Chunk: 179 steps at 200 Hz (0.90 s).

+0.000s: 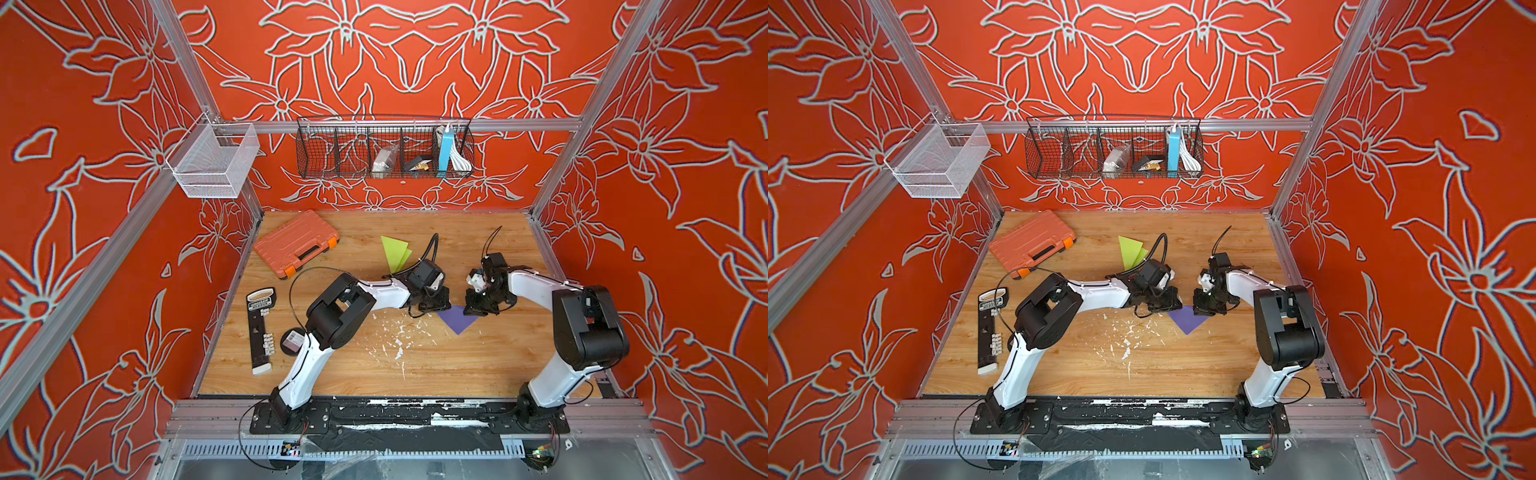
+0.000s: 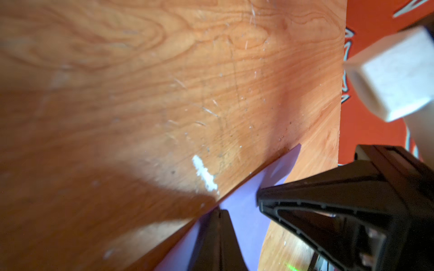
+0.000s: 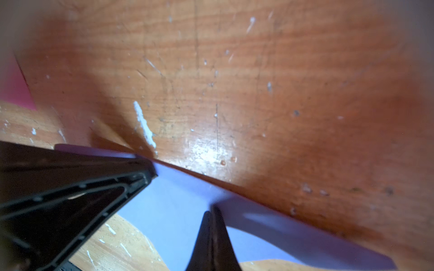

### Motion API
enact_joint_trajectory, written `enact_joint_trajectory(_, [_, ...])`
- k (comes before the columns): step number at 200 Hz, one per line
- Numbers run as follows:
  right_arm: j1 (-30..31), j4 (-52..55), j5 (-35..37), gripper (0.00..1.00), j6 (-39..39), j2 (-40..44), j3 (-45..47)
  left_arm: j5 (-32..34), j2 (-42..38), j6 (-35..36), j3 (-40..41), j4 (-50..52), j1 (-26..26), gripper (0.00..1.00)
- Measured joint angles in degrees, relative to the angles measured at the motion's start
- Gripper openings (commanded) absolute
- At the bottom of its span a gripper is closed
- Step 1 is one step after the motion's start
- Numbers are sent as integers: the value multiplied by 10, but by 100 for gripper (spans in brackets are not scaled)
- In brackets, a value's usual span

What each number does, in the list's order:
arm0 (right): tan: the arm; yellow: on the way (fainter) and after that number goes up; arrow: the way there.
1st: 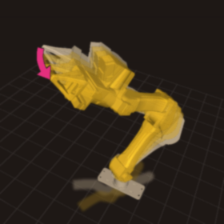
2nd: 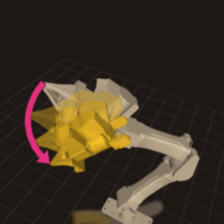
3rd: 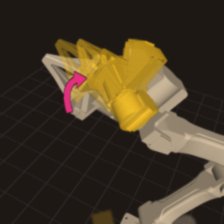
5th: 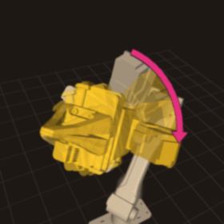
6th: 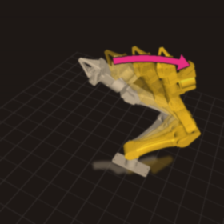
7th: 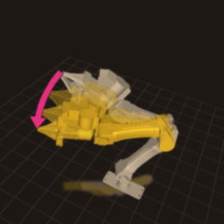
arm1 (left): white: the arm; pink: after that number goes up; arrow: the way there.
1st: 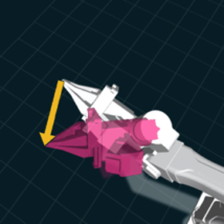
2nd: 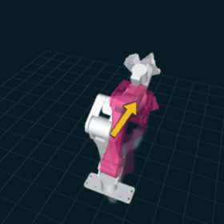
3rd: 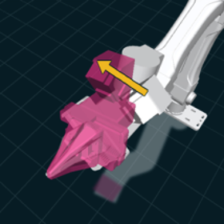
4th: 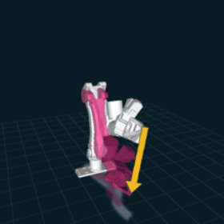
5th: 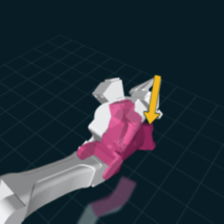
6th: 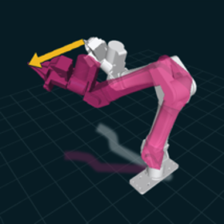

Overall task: Fold the square paper diagonally
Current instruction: Fold the paper at the center of the board.

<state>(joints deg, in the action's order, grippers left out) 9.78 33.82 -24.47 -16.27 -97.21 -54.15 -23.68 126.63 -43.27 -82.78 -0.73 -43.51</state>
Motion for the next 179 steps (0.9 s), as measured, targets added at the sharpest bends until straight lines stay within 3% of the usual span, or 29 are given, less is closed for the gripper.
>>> enact_joint_trajectory(179, [-1, -3, 0, 0, -1, -2, 0, -1, -47, 31, 69, -3, 49, 0])
